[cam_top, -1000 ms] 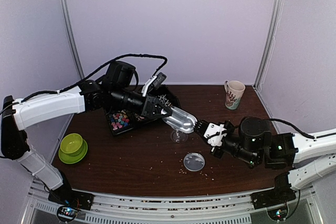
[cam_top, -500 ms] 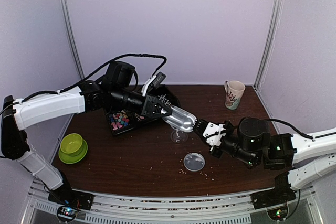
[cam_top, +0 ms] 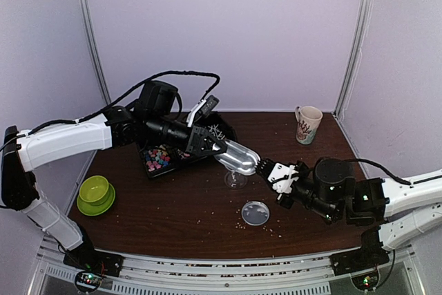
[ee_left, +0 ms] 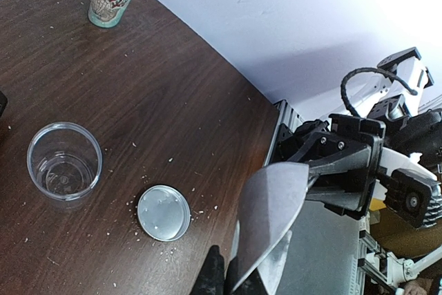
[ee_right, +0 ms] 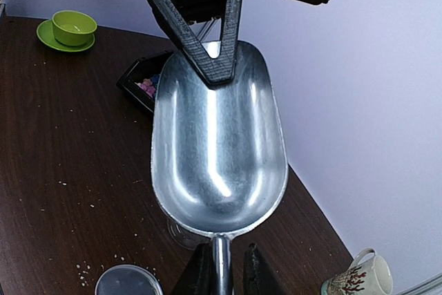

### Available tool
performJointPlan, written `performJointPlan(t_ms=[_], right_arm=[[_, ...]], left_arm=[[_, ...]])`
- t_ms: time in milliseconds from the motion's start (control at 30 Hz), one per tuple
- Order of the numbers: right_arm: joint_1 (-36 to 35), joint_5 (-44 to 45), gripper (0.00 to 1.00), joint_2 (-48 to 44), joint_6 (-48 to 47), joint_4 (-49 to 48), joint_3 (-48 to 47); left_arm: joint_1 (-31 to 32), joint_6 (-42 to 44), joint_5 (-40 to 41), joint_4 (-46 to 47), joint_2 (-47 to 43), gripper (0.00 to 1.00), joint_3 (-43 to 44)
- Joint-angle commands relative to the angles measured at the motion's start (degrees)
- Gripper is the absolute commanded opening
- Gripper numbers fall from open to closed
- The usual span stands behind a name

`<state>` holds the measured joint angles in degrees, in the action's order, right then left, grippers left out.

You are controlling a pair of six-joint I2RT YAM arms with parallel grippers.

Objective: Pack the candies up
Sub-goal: Pass from the left arm to the right

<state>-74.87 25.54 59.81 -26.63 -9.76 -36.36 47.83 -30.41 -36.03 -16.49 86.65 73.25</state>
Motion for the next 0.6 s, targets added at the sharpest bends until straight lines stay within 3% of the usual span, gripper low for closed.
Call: performJointPlan(t_ms=[0, 567], right_arm=[[-0.3, -0.4, 0.17, -1.6, 0.4, -2.0, 0.4], [-0.3, -1.5, 0.16, 0.1, 0.3, -2.2, -0.6]], left_arm=[[0.0, 0.0, -1.2, 2.6, -0.5, 0.0, 0.0], [0.0, -1.0, -2.1, 4.1, 0.3, 0.0, -0.5]])
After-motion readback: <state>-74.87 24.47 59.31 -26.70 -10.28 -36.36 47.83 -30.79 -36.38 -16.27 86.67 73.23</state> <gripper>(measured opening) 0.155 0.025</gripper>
